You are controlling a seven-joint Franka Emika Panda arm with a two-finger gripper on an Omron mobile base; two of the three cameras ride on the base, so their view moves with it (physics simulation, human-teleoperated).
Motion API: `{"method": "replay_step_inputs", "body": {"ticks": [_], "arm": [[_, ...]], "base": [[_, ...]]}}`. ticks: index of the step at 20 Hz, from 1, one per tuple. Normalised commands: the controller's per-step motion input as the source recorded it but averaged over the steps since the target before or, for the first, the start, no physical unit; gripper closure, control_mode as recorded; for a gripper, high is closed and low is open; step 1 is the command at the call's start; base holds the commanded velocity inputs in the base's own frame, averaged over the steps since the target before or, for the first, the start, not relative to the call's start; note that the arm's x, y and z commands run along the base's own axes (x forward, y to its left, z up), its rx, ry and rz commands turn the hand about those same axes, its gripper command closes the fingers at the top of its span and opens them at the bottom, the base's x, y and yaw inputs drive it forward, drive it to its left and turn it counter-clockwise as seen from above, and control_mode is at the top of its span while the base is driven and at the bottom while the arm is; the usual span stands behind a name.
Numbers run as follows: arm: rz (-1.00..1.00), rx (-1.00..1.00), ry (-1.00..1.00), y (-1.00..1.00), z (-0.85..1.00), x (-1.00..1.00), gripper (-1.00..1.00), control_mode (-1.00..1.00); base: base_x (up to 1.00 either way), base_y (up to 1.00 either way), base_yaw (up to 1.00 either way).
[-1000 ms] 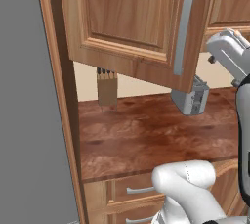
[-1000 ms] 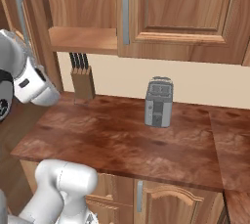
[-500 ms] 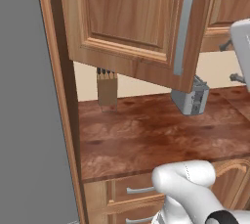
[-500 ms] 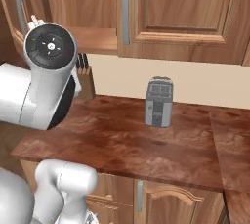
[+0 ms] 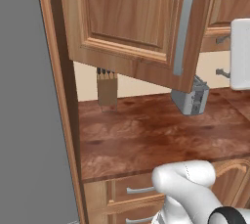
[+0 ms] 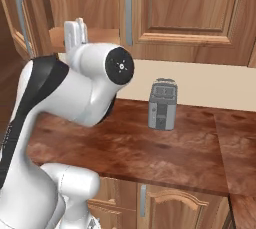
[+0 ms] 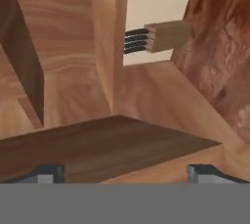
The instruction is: Open the cabinet, pick the kettle from the cabinet, and place it in the sink.
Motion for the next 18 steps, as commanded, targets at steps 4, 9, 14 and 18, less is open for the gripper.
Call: {"method": "replay_step_inputs", "body": {"ticks": [4,9,14,18], "arm": [[0.12,0.30,0.07,0.02,-0.11,0.50,-1.00,-1.00],[0.17,0.15,0.00,0.04,-0.04,0.43,-1.00,-1.00],[0.23,0.00,-0.01,0.15,0.00,0.28,-1.00,-1.00],[0.23,0.00,0.00,0.19,0.00,0.25,-1.00,-1.00]], "base": [[0.00,0.00,0.00],[0.00,0.00,0.00],[0.00,0.00,0.00],[0.00,0.00,0.00]]}}
